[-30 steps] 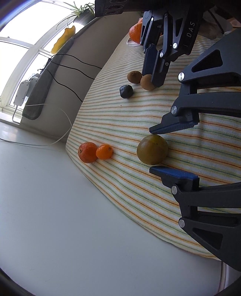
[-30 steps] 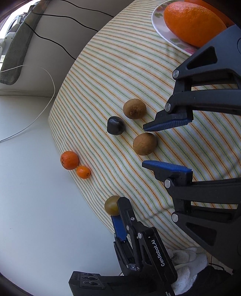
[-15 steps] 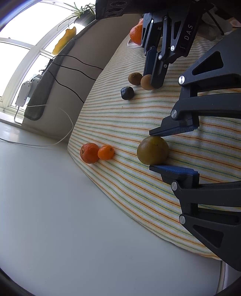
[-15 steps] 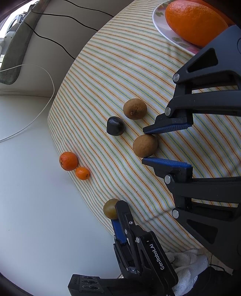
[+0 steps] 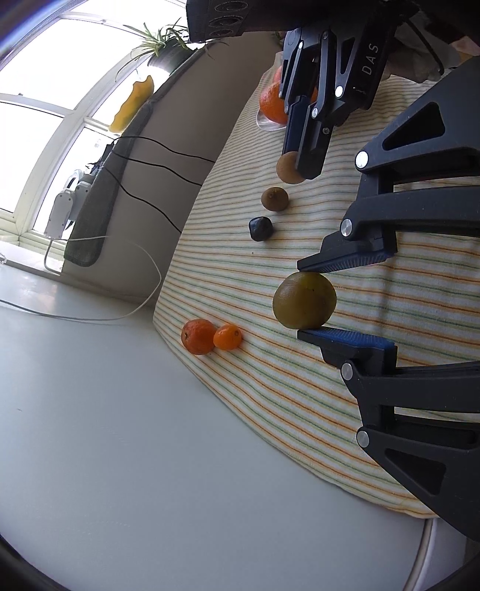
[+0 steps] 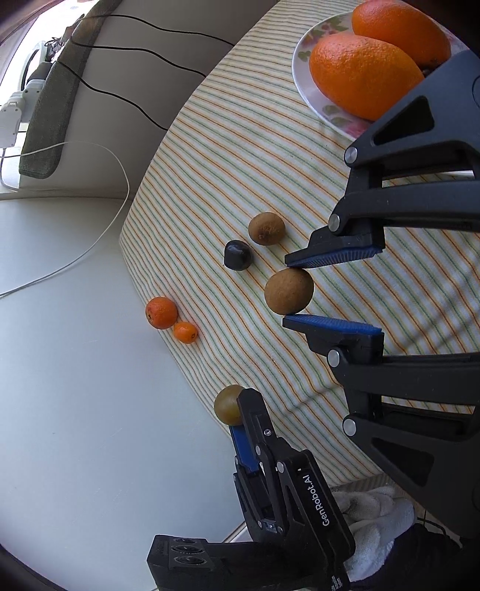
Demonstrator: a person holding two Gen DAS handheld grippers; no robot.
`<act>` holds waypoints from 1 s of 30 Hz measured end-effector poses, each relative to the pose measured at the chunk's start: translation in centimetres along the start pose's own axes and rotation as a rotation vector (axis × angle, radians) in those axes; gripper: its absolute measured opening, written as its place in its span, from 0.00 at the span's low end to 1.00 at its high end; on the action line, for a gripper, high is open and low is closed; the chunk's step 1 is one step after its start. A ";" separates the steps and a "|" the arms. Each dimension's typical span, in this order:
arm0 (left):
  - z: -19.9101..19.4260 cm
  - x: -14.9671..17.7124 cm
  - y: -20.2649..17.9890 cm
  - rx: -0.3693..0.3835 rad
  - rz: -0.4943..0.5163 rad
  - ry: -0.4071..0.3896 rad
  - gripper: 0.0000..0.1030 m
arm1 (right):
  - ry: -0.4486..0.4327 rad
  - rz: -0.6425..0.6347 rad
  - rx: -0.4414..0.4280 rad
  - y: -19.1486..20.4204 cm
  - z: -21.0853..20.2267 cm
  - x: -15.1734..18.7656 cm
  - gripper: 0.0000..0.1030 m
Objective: Organize fruits
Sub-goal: 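Lift both fruits and carry them over the flowered plate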
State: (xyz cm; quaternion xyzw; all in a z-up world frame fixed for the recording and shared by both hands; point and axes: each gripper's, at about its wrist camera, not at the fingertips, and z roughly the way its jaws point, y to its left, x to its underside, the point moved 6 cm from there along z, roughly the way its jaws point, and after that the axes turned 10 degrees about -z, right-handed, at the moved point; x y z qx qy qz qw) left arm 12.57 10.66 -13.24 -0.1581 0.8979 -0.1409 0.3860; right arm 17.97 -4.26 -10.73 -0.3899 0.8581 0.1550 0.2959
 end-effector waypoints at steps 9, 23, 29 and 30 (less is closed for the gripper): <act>-0.8 0.6 -2.7 0.044 0.033 0.006 0.27 | -0.052 0.015 0.019 -1.0 -4.0 0.9 0.26; -0.9 3.2 -9.5 0.150 0.122 0.050 0.27 | -0.111 0.077 0.095 -5.8 -9.9 3.8 0.26; -0.3 4.5 -12.6 0.194 0.165 0.087 0.27 | -0.125 0.130 0.142 -9.0 -12.1 5.6 0.26; -0.2 4.7 -13.1 0.200 0.172 0.091 0.27 | -0.125 0.137 0.149 -9.4 -12.4 5.9 0.26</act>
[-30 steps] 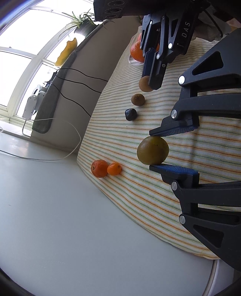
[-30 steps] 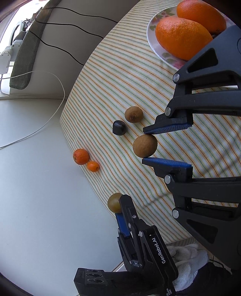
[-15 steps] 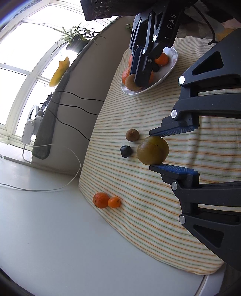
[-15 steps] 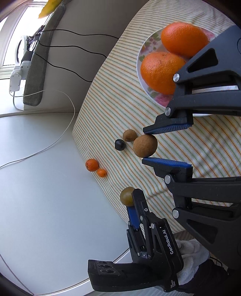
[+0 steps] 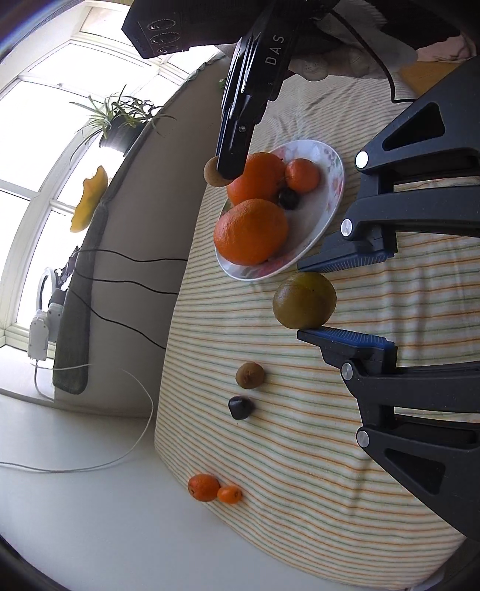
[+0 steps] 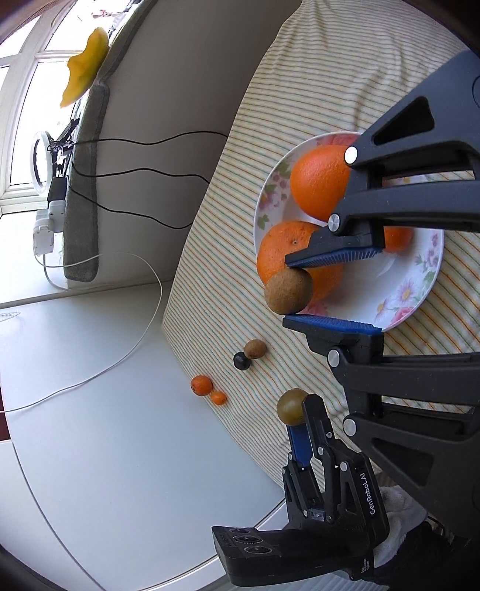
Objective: Organize fruits
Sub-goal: 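Lift both fruits and carry them over the flowered plate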
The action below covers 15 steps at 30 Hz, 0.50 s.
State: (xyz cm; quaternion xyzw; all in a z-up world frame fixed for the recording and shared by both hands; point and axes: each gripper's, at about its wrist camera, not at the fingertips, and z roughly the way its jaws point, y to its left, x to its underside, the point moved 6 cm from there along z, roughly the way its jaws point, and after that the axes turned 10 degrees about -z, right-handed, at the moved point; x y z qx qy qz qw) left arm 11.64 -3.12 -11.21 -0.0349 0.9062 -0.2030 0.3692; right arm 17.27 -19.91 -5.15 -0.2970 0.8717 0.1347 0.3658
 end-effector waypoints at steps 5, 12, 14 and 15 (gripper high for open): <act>0.6 0.5 -2.1 0.030 0.030 0.019 0.27 | 0.001 0.034 0.027 -2.3 -1.1 1.0 0.26; 1.8 1.2 -4.9 0.069 0.067 0.050 0.27 | -0.001 0.059 0.050 -4.5 -1.3 1.2 0.26; 2.1 1.4 -5.6 0.080 0.076 0.060 0.27 | 0.002 0.061 0.055 -5.0 -1.0 1.0 0.26; 2.3 1.5 -5.9 0.084 0.081 0.066 0.27 | 0.005 0.060 0.057 -5.2 -0.8 1.0 0.26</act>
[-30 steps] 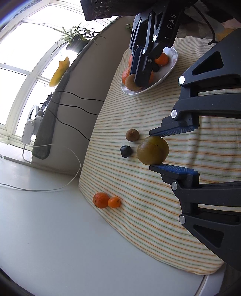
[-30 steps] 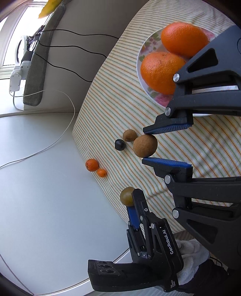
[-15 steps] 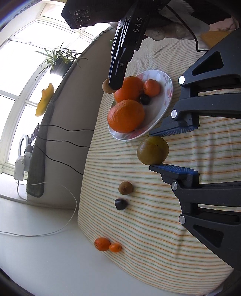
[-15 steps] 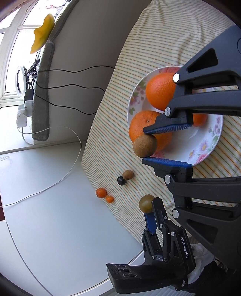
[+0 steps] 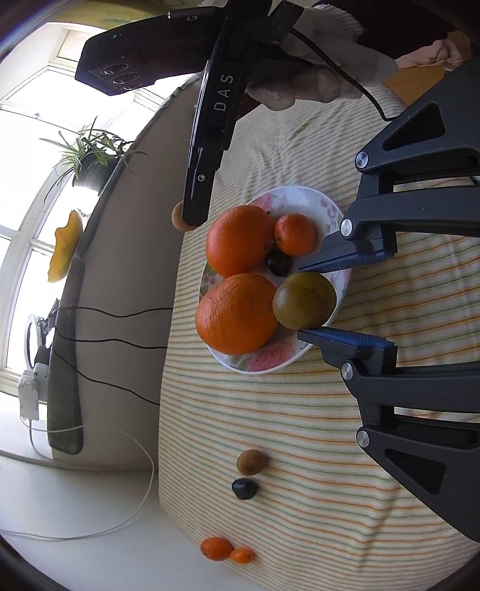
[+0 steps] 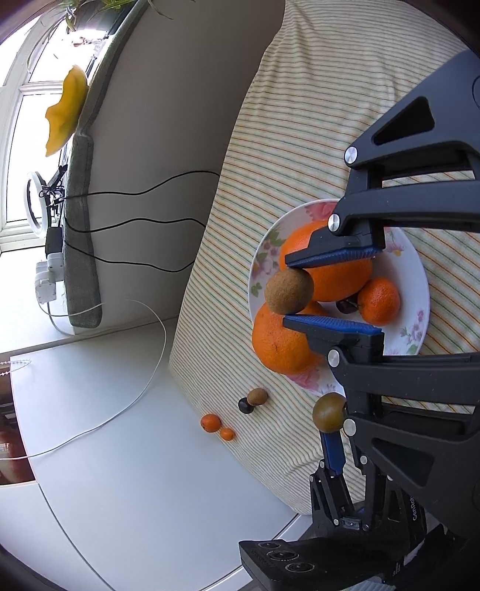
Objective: Organize fruits
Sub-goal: 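Lift both fruits and carry them over the flowered plate, then lower both fruits onto the plate and open both grippers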
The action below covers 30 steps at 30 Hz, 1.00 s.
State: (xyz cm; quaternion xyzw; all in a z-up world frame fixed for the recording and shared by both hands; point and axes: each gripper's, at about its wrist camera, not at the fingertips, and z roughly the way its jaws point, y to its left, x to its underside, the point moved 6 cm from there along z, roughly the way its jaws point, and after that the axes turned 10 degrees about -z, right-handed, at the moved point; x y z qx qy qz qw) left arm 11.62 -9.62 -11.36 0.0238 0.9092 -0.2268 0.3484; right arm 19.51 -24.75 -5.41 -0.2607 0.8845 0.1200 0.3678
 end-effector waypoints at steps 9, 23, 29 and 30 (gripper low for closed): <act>1.4 0.4 -1.8 0.019 0.032 0.034 0.27 | 0.034 -0.022 0.004 -0.8 3.0 -1.0 0.26; 3.0 -0.2 -2.5 0.023 0.035 0.055 0.27 | 0.073 -0.067 0.019 -0.6 5.9 -1.7 0.26; 3.0 -0.1 -2.4 0.023 0.024 0.060 0.29 | 0.073 -0.060 0.026 -0.8 6.0 -1.6 0.27; 3.0 -0.1 -2.4 0.024 0.025 0.061 0.32 | 0.071 -0.062 0.028 -0.8 6.0 -1.6 0.35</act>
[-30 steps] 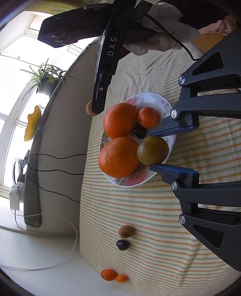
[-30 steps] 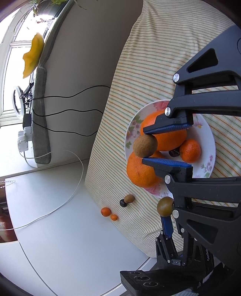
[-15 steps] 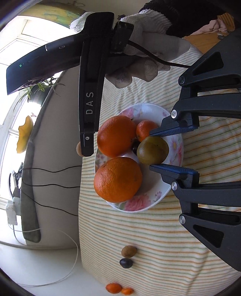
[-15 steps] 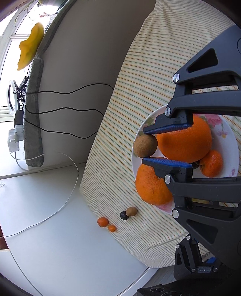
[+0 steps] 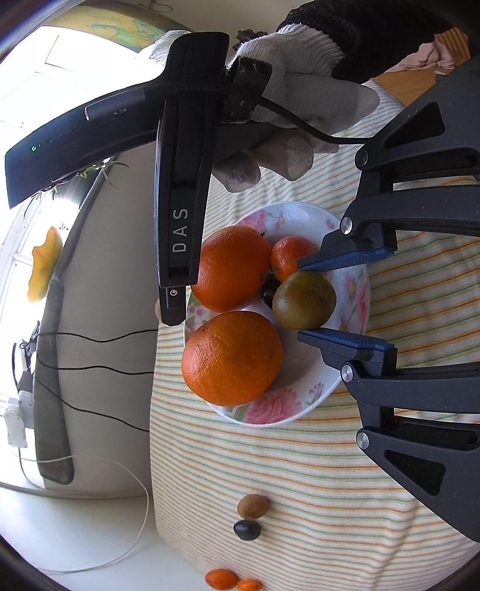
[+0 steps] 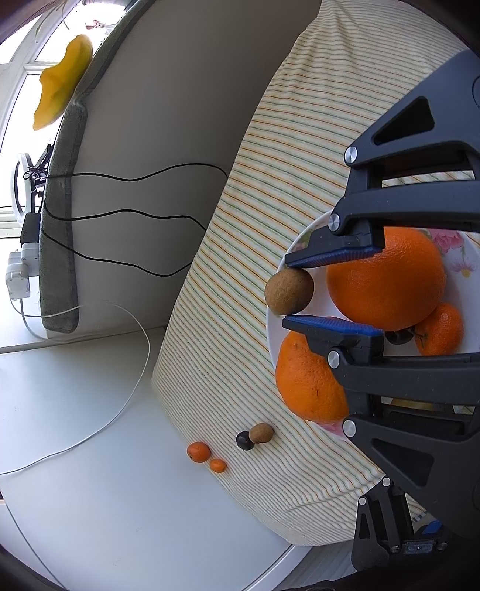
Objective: Organize fruits
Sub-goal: 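Lower both fruits onto the plate and open both grippers, then withdraw both grippers and move them to the remaining plum and kiwi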
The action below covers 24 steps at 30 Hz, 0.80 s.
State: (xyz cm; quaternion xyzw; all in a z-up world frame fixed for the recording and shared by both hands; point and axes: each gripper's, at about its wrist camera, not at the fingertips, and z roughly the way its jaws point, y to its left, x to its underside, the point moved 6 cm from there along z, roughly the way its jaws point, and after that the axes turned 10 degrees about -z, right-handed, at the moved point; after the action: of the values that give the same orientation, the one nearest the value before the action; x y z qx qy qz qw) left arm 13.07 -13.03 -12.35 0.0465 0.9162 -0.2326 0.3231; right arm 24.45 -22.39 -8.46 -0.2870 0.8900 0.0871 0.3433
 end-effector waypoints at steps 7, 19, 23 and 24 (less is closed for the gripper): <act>-0.6 -0.2 0.2 0.001 -0.010 -0.019 0.56 | -0.034 0.008 0.014 -0.1 -1.0 -0.1 0.68; -1.4 0.1 0.5 -0.017 -0.018 -0.030 0.56 | -0.061 0.052 0.006 -0.5 -2.4 0.0 0.75; -1.7 0.0 0.8 -0.020 -0.024 -0.037 0.56 | -0.066 0.047 0.002 -0.1 -2.8 -0.1 0.75; -1.9 0.0 0.9 -0.022 -0.026 -0.039 0.56 | -0.067 0.046 0.002 0.1 -2.9 -0.2 0.75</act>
State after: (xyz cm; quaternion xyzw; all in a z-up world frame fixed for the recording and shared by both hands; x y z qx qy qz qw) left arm 12.23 -11.35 -11.45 0.0263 0.9126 -0.2279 0.3384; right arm 22.89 -23.24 -6.20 -0.2632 0.8844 0.1038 0.3712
